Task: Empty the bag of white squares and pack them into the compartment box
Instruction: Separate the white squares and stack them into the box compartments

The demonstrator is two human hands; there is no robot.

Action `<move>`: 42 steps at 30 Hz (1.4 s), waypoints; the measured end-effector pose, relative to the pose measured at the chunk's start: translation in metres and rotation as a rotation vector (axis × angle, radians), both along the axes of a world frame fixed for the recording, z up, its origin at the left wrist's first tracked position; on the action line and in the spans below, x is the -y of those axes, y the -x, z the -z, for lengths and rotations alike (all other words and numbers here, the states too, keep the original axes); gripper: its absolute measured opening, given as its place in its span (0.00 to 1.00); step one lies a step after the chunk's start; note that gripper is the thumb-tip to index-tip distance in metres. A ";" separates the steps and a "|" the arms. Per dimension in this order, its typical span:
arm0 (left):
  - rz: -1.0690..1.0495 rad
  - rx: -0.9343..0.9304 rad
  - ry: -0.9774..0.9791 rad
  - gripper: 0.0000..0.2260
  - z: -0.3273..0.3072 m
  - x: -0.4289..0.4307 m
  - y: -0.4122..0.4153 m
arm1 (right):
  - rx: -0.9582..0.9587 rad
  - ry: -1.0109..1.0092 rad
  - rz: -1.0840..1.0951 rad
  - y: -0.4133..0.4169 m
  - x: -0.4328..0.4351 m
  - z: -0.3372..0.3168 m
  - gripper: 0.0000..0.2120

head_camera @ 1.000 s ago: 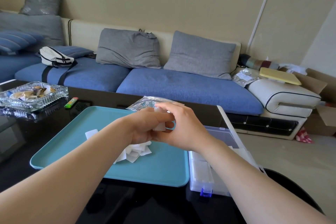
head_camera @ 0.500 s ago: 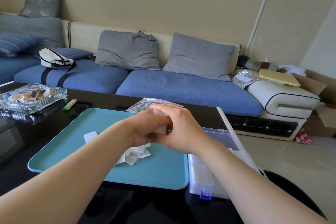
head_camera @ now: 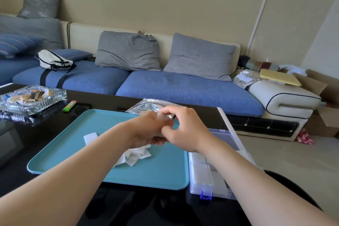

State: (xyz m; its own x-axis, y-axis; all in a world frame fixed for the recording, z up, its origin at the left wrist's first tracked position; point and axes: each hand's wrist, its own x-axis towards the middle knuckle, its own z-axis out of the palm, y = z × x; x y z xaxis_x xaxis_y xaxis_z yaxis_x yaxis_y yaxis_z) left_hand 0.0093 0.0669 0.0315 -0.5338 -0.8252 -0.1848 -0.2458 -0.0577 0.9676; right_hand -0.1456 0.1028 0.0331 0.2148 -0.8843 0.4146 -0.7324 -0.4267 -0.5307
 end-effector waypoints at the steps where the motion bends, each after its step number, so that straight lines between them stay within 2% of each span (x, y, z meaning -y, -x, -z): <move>1: 0.011 0.026 0.027 0.09 -0.001 -0.002 0.001 | 0.043 0.005 0.028 0.001 0.000 -0.002 0.14; 5: 0.042 0.052 0.072 0.15 -0.002 -0.010 0.009 | 0.167 -0.052 0.058 0.008 -0.004 -0.007 0.08; 7: 0.022 0.045 0.099 0.15 -0.004 -0.015 0.015 | 0.149 -0.009 0.071 0.013 -0.008 -0.007 0.12; 9: -0.004 0.017 0.086 0.12 -0.005 -0.018 0.023 | 0.042 0.057 0.090 0.018 -0.014 -0.008 0.17; 12: -0.096 -0.045 0.006 0.06 -0.004 -0.019 0.033 | -0.055 -0.008 0.039 0.020 -0.027 -0.011 0.25; 16: -0.110 -0.153 -0.065 0.05 -0.003 -0.024 0.044 | -0.166 0.010 0.052 0.026 -0.039 -0.006 0.33; 20: -0.029 -0.210 -0.170 0.03 0.002 -0.030 0.054 | -0.168 0.107 0.118 0.039 -0.045 -0.007 0.16; 23: 0.015 -0.208 -0.216 0.09 0.002 -0.033 0.060 | -0.159 0.083 0.134 0.048 -0.054 -0.010 0.10; 25: 0.038 -0.202 -0.240 0.09 0.003 -0.037 0.062 | -0.168 0.046 0.126 0.051 -0.061 -0.012 0.12; 27: 0.050 -0.192 -0.232 0.05 0.003 -0.041 0.065 | -0.150 -0.053 0.082 0.055 -0.069 -0.016 0.16; 29: 0.089 -0.159 -0.188 0.05 0.004 -0.044 0.067 | -0.050 -0.114 0.057 0.058 -0.072 -0.017 0.12; 32: 0.167 -0.040 -0.057 0.09 0.003 -0.050 0.073 | 0.079 -0.130 0.134 0.067 -0.070 -0.019 0.15; 36: 0.241 0.003 0.039 0.12 0.003 -0.055 0.080 | 0.052 -0.149 0.140 0.078 -0.073 -0.020 0.12; 38: 0.241 0.008 0.078 0.09 0.004 -0.056 0.083 | 0.094 -0.175 0.134 0.082 -0.075 -0.022 0.11; 40: 0.218 0.101 0.200 0.05 0.006 -0.054 0.083 | 0.128 -0.189 0.169 0.088 -0.072 -0.020 0.10; 42: 0.217 0.279 0.333 0.15 0.013 -0.048 0.080 | 0.135 -0.249 0.285 0.096 -0.067 -0.016 0.10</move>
State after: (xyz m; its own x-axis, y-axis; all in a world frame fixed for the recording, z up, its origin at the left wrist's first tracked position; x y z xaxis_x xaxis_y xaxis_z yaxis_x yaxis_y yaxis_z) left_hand -0.0703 0.1149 0.0183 -0.6675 -0.7391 -0.0898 -0.4704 0.3252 0.8204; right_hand -0.2416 0.1697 0.0494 -0.0955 -0.9776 0.1875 -0.7195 -0.0624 -0.6916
